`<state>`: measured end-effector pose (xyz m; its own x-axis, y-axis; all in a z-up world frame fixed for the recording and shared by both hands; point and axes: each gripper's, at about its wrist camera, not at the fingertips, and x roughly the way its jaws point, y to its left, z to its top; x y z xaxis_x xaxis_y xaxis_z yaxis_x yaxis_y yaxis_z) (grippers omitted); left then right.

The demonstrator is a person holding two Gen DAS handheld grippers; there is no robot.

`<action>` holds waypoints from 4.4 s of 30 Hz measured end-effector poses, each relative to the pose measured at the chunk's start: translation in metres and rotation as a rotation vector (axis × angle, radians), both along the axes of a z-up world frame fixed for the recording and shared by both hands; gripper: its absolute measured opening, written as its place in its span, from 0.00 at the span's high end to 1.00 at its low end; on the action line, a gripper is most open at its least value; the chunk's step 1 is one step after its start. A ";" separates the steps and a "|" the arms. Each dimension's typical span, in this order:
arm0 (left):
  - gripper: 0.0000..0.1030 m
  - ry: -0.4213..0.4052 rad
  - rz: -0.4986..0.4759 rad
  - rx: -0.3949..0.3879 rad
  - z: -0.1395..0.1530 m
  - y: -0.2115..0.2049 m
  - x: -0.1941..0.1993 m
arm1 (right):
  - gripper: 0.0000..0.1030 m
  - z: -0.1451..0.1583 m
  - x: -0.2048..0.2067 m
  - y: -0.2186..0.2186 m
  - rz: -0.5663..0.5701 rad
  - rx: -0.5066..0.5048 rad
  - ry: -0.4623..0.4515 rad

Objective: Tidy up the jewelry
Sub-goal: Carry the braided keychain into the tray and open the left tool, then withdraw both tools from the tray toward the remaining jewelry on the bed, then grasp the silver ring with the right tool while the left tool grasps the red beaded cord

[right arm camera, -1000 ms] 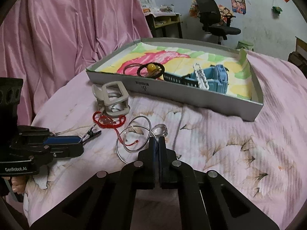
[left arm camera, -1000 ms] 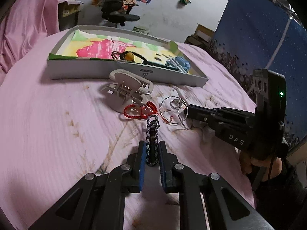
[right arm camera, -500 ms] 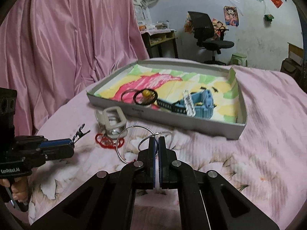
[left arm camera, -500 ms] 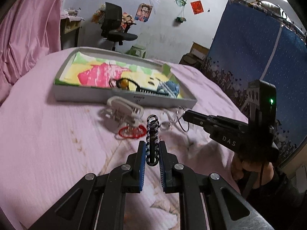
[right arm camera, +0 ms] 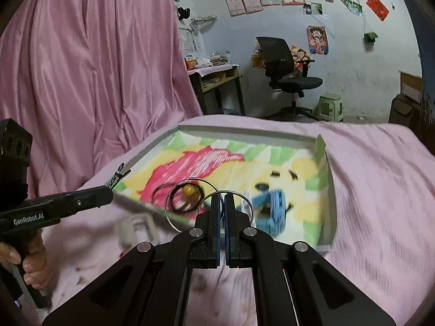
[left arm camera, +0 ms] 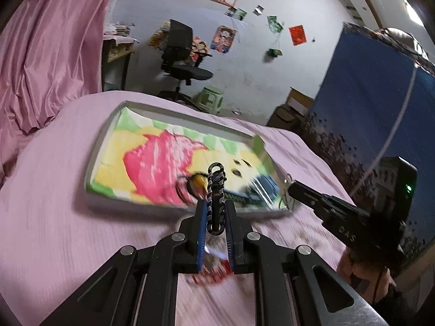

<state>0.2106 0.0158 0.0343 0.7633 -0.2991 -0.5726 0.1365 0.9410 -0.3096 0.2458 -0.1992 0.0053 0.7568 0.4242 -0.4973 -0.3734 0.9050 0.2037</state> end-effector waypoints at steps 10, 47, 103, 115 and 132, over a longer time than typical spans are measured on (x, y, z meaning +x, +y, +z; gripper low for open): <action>0.88 0.079 0.063 0.025 -0.021 0.018 0.054 | 0.98 -0.016 0.038 0.031 0.005 -0.022 0.032; 0.36 0.036 0.103 0.010 -0.021 0.025 0.021 | 0.84 -0.015 0.006 0.015 -0.052 -0.072 0.021; 0.00 0.069 0.115 0.214 -0.034 0.016 -0.069 | 0.03 -0.014 -0.085 -0.015 -0.095 -0.095 -0.037; 0.23 0.131 -0.007 0.143 -0.043 0.008 -0.053 | 0.51 -0.034 -0.068 0.004 0.005 -0.145 0.068; 0.60 0.232 -0.124 0.006 -0.060 -0.004 -0.020 | 0.69 -0.055 -0.044 0.021 0.077 -0.139 0.154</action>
<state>0.1910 0.0118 -0.0261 0.5689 -0.3785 -0.7301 0.1773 0.9234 -0.3406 0.2018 -0.1783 -0.0493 0.6358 0.3972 -0.6618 -0.4165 0.8984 0.1392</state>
